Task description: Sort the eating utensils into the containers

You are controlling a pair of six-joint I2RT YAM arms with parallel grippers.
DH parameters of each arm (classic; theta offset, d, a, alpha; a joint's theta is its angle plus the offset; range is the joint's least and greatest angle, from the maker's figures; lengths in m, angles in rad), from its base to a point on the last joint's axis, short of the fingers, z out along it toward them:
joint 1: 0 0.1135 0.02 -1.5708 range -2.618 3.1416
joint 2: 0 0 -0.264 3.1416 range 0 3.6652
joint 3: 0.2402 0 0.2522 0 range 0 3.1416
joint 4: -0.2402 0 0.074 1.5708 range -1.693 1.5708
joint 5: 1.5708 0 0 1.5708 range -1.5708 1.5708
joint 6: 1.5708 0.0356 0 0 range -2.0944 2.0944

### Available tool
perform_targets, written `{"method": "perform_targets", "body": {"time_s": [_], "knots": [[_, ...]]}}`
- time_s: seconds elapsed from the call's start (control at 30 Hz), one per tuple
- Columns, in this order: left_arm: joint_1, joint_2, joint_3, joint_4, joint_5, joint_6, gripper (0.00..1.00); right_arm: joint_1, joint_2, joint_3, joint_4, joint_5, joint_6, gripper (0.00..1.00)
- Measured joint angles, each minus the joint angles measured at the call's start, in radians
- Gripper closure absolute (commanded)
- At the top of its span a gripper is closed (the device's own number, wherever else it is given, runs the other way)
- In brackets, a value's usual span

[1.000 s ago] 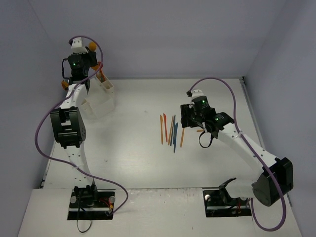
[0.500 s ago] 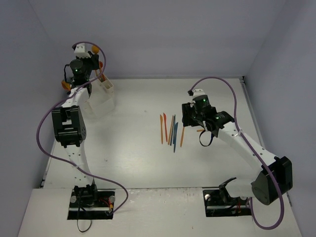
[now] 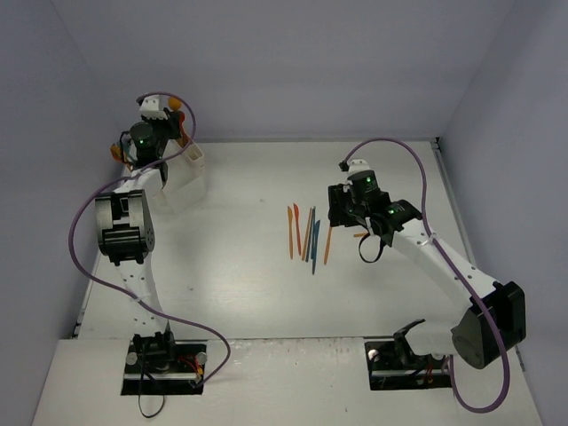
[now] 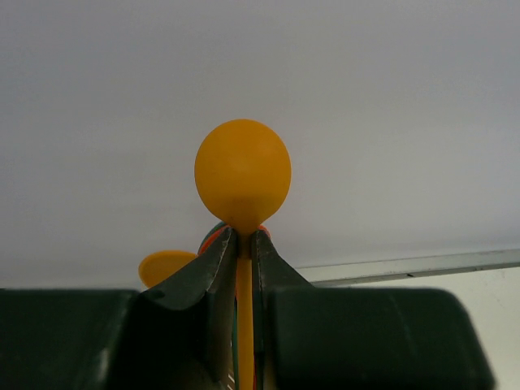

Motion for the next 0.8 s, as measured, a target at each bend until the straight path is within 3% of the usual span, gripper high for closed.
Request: {"method": "perform_targets", "body": {"time_s": [0.27,0.57,0.8], "knots": [[0.001,0.0,-0.069,0.072,0.006,-0.001,0.83,0.0,0.0,-0.001,0.0,-0.002,0.0,0.48],[0.012,-0.005,-0.107,0.127,-0.014,-0.024,0.82,0.0,0.0,-0.009,0.009,-0.003,0.0,0.48],[0.013,-0.038,-0.181,0.152,-0.049,-0.046,0.73,0.0,-0.002,-0.013,0.014,-0.004,0.0,0.49]]}}
